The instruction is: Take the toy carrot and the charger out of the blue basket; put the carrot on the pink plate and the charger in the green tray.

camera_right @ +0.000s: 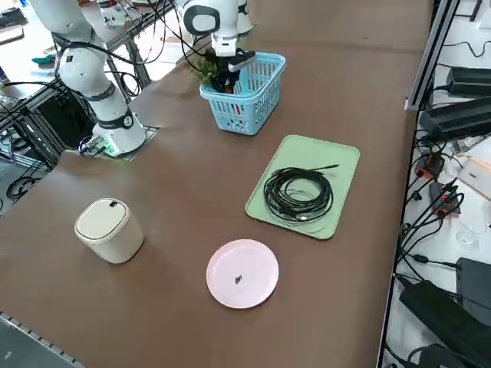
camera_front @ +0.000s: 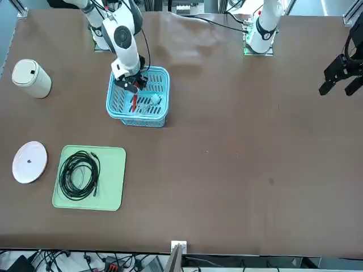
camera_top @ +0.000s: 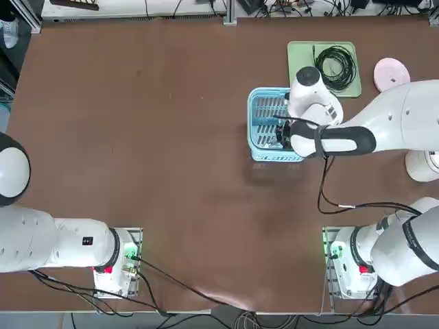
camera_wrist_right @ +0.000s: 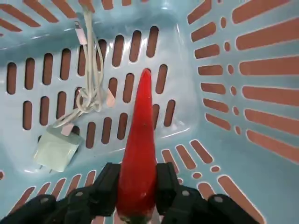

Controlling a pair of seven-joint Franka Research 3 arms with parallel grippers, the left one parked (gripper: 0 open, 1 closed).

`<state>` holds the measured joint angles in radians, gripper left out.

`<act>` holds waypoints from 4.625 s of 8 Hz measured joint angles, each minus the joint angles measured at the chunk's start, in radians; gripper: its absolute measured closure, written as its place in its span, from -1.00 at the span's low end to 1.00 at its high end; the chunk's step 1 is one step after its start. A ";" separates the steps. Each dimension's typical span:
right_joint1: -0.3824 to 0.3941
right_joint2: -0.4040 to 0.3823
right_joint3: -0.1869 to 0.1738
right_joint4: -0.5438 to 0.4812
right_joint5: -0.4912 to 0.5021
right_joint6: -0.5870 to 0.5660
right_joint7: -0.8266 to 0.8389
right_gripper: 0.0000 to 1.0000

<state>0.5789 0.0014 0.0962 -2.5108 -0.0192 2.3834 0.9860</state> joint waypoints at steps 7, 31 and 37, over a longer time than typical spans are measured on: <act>-0.090 -0.134 -0.028 0.351 -0.005 -0.606 -0.150 0.17; -1.048 0.579 -0.049 0.895 -0.109 -0.053 -1.389 0.17; -1.078 0.629 -0.043 0.897 -0.109 0.007 -1.407 -0.52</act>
<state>-0.4994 0.6306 0.0530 -1.6136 -0.1283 2.3902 -0.4206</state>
